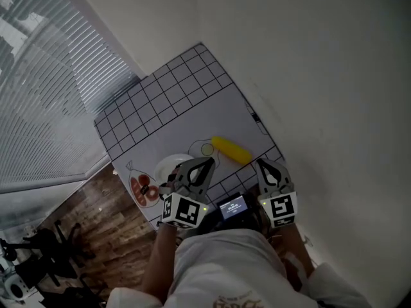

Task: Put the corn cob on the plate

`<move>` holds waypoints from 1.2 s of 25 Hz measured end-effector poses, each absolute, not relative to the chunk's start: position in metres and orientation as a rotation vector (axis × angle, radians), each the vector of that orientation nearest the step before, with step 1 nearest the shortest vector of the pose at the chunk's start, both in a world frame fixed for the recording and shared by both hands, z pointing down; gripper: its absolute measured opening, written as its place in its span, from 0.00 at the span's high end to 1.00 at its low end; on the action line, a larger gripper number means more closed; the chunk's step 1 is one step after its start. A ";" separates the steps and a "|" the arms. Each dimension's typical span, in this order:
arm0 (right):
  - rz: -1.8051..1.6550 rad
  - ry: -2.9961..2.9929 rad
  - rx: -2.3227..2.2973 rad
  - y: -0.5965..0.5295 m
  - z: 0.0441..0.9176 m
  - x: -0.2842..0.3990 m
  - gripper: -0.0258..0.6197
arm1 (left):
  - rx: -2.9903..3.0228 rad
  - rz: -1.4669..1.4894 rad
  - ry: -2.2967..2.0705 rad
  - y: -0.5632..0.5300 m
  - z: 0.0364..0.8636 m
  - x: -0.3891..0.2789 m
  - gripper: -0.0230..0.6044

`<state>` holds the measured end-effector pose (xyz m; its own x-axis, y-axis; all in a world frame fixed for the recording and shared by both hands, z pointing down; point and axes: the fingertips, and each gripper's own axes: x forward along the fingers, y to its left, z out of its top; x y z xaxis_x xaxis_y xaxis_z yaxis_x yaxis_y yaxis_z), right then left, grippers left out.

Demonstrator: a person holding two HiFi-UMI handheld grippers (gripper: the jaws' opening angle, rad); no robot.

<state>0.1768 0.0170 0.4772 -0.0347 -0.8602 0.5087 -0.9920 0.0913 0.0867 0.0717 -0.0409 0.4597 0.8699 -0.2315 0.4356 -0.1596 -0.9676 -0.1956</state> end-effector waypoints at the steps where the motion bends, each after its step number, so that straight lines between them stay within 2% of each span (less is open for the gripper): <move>1: 0.409 -1.940 1.814 0.017 0.480 0.178 0.95 | -2.890 -0.717 0.288 -0.040 0.463 0.074 0.95; 22: 0.498 -1.937 1.603 -0.006 0.554 0.167 0.93 | -2.902 -0.959 0.113 -0.052 0.548 0.109 0.95; 27: 0.523 -1.945 1.543 -0.011 0.565 0.166 0.87 | -2.904 -0.979 0.070 -0.053 0.558 0.115 0.94; 30: 0.524 -1.946 1.483 -0.014 0.574 0.163 0.80 | -2.888 -0.990 0.028 -0.053 0.565 0.118 0.90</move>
<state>0.1630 -0.0138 0.5741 -0.1691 -0.7061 0.6877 -0.9558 0.2877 0.0604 0.1182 -0.0527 0.5648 0.7899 -0.0459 0.6115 0.0111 -0.9960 -0.0891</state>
